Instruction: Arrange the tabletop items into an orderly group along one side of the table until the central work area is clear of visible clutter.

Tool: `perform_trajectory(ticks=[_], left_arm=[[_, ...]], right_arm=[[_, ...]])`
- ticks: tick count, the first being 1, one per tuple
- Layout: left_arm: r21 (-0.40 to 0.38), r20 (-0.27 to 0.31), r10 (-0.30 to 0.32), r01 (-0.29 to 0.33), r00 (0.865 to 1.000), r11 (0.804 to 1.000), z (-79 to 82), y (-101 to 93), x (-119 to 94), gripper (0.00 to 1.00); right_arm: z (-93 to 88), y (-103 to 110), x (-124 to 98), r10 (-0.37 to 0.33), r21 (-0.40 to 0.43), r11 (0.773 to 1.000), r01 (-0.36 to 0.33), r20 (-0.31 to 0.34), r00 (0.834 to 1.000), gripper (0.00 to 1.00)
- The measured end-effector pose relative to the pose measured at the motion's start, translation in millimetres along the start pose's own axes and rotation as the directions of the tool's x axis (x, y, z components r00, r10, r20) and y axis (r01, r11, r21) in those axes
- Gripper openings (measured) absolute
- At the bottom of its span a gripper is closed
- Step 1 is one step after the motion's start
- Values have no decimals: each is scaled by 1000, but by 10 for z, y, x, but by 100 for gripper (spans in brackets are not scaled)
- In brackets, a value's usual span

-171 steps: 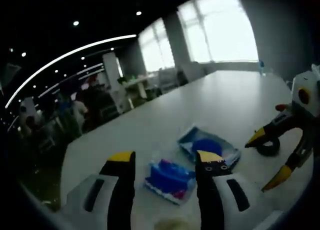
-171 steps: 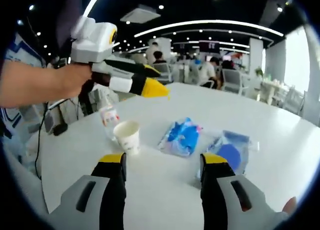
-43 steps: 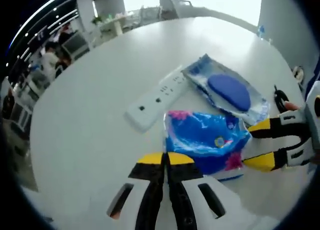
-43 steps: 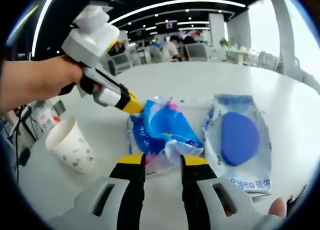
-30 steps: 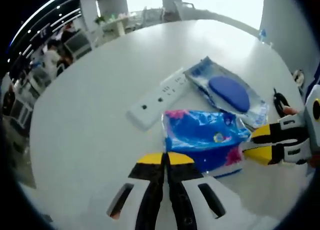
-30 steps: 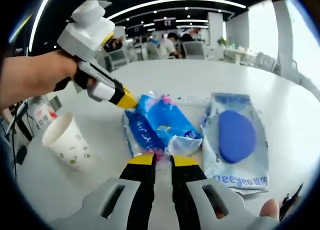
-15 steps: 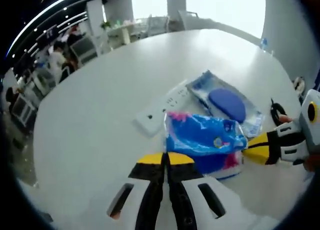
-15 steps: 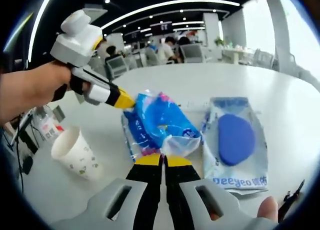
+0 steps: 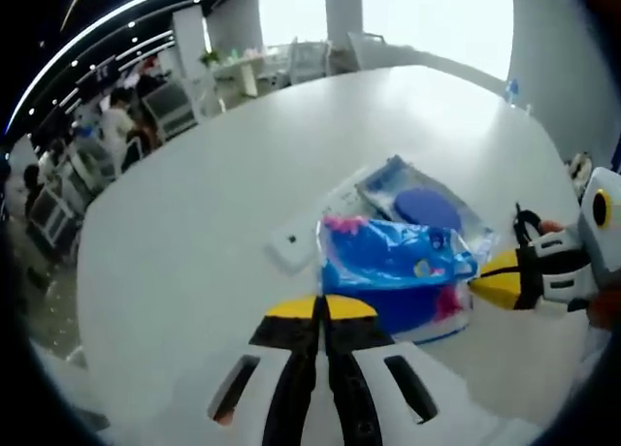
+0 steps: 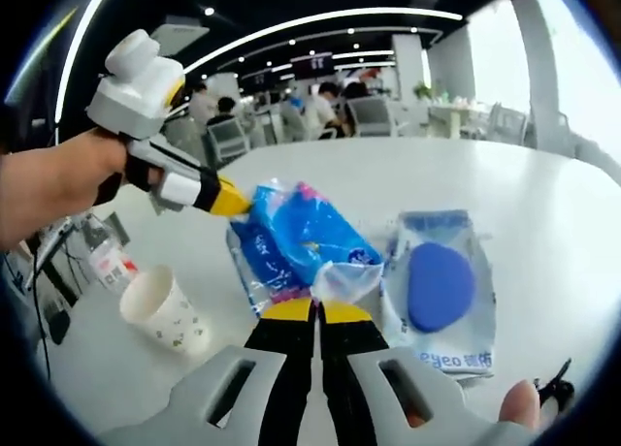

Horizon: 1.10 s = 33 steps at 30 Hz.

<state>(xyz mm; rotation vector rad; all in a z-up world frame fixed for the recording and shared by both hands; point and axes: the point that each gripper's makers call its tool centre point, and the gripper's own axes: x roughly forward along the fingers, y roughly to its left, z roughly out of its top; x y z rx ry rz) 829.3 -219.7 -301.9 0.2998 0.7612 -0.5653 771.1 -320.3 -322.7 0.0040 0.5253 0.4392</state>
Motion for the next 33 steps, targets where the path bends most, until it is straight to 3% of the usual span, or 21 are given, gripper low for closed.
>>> perform_trajectory(ticks=[11, 33], left_arm=[[-17, 45, -5, 6, 999, 1000, 170, -279, -196, 0], [-44, 87, -32, 36, 996, 998, 370, -962, -289, 0]], right_arm=[[175, -188, -374, -38, -30, 999, 39, 25, 999, 2], [161, -641, -1078, -86, -91, 992, 88, 31, 996, 2]])
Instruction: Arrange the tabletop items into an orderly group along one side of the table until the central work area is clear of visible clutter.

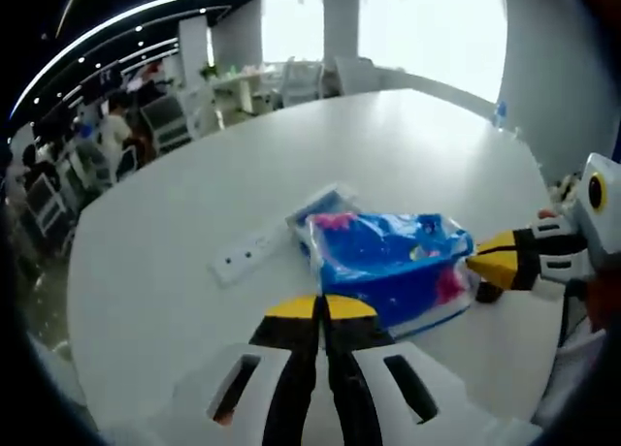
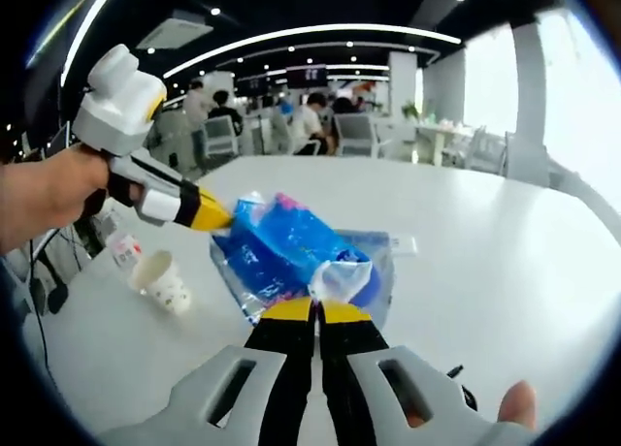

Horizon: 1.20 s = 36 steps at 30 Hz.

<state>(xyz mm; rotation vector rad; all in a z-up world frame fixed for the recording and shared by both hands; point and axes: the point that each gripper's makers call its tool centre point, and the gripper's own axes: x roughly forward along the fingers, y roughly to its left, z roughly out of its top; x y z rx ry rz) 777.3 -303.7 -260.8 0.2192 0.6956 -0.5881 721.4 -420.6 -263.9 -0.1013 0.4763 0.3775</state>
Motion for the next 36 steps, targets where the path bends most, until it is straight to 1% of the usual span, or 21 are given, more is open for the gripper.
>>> perform_trajectory(ticks=[6, 12, 17, 24, 28, 32, 36], left_arm=[[1, 5, -4, 4, 1000, 1000, 48, -220, 14, 0], [-8, 2, -4, 4, 1000, 1000, 63, -412, 35, 0], [-71, 19, -11, 12, 1000, 997, 121, -594, 67, 0], [-81, 23, -10, 12, 1000, 997, 189, -854, 158, 0], [-89, 27, -8, 10, 1000, 996, 238, -1004, 226, 0], [-94, 34, 2, 1, 999, 996, 313, -1170, 342, 0], [-89, 41, 6, -3, 999, 996, 379, -1329, 454, 0]], right_arm=[[-47, -167, -154, -4, -15, 1000, 4, -2, 1000, 2], [-103, -306, -284, -3, -40, 999, 2, -10, 1000, 2], [-130, -462, -398, -9, -59, 998, 8, -11, 1000, 2], [-175, -680, -536, -14, -71, 997, 13, -11, 1000, 2], [-214, -866, -598, -17, -81, 997, 16, -13, 1000, 2], [-246, -1061, -653, -29, -90, 996, 28, -10, 1000, 2], [-310, -1292, -704, -46, -79, 996, 45, -9, 999, 2]])
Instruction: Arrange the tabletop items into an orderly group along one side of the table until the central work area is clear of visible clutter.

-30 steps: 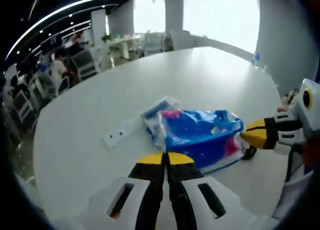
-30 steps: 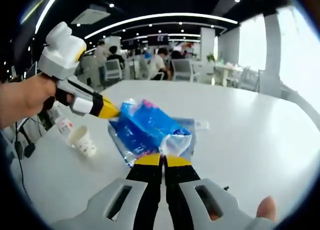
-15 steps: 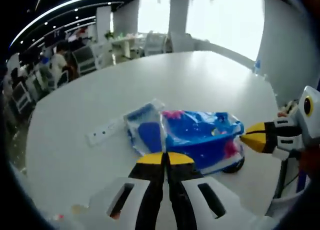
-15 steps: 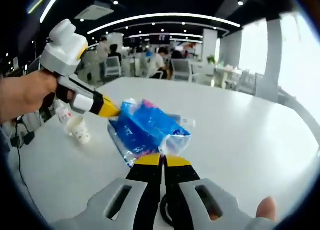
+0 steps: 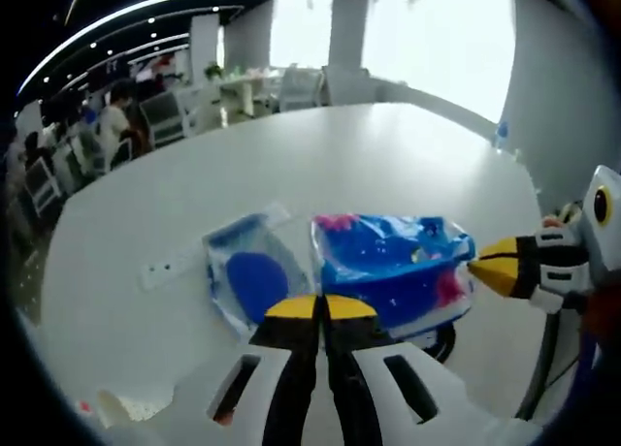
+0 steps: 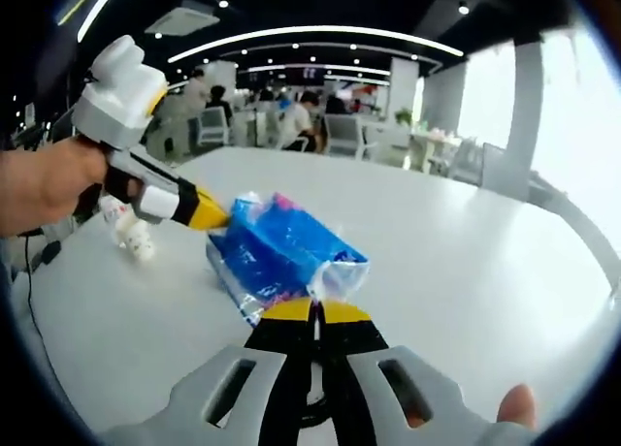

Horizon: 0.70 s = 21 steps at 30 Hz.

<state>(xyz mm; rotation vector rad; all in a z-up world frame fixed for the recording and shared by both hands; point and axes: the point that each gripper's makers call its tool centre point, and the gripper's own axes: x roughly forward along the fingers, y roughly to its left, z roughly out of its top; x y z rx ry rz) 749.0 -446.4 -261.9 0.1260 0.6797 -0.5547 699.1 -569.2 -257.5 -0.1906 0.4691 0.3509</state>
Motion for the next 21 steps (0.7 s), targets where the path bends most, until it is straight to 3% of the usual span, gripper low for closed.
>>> perform_trajectory(ticks=[8, 15, 21], left_arm=[[-10, 13, 5, -4, 1000, 1000, 48, -288, 199, 0], [-47, 41, 13, -11, 999, 999, 137, -433, 370, 0], [-64, 43, 20, -17, 999, 998, 112, -526, 549, 0]], right_arm=[[-87, -331, -49, -24, -5, 1000, 24, 3, 1000, 2], [-102, -598, -26, -47, 1, 999, 47, 12, 999, 2], [-157, -818, 77, -68, 4, 998, 68, 8, 998, 2]])
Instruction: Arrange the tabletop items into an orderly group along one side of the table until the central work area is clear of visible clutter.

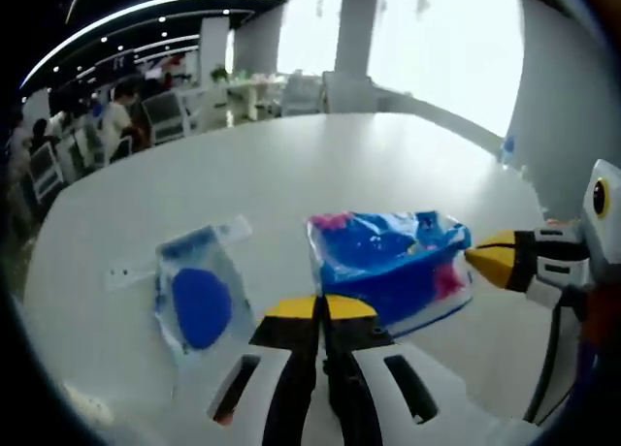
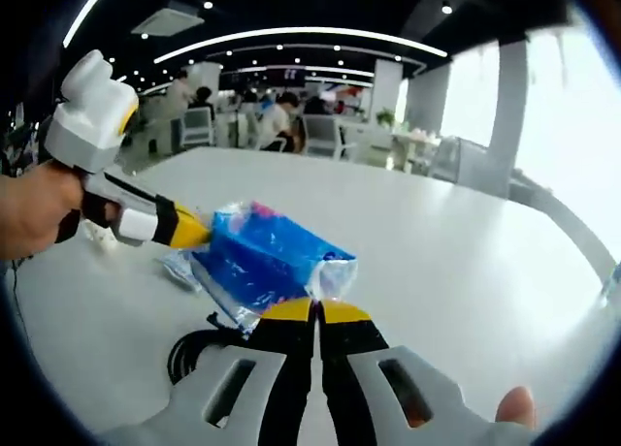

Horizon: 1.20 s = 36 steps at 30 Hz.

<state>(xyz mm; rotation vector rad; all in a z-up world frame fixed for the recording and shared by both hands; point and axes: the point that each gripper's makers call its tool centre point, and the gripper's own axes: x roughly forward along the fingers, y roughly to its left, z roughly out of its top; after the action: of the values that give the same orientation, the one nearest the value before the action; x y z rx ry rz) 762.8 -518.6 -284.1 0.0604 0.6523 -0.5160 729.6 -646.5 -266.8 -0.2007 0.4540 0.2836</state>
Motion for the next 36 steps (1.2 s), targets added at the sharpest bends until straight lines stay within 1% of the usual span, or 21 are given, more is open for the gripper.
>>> perform_trajectory(ticks=[5, 15, 22, 26, 29, 36], left_arm=[[-39, -7, 2, -2, 1000, 999, -64, -9, 155, 0], [-65, -28, 20, -22, 999, 998, -204, 25, 400, 0], [-64, -50, 26, -29, 998, 998, -334, 27, 564, 0], [-68, -56, 26, -30, 998, 997, -365, 37, 635, 0], [-71, -66, 22, -27, 998, 997, -412, 22, 662, 0], [-56, -80, 11, -16, 997, 998, -480, -12, 701, 0]], right_arm=[[-86, -86, 125, -9, 10, 1000, 9, -14, 1000, 2], [-240, -162, 409, -10, 23, 1000, 11, -40, 999, 2], [-392, -208, 591, -8, 40, 999, 11, -73, 997, 2], [-439, -229, 681, -6, 36, 999, 9, -83, 997, 2], [-513, -255, 741, -5, 49, 999, 10, -99, 995, 2], [-621, -278, 811, -6, 51, 999, 12, -121, 993, 2]])
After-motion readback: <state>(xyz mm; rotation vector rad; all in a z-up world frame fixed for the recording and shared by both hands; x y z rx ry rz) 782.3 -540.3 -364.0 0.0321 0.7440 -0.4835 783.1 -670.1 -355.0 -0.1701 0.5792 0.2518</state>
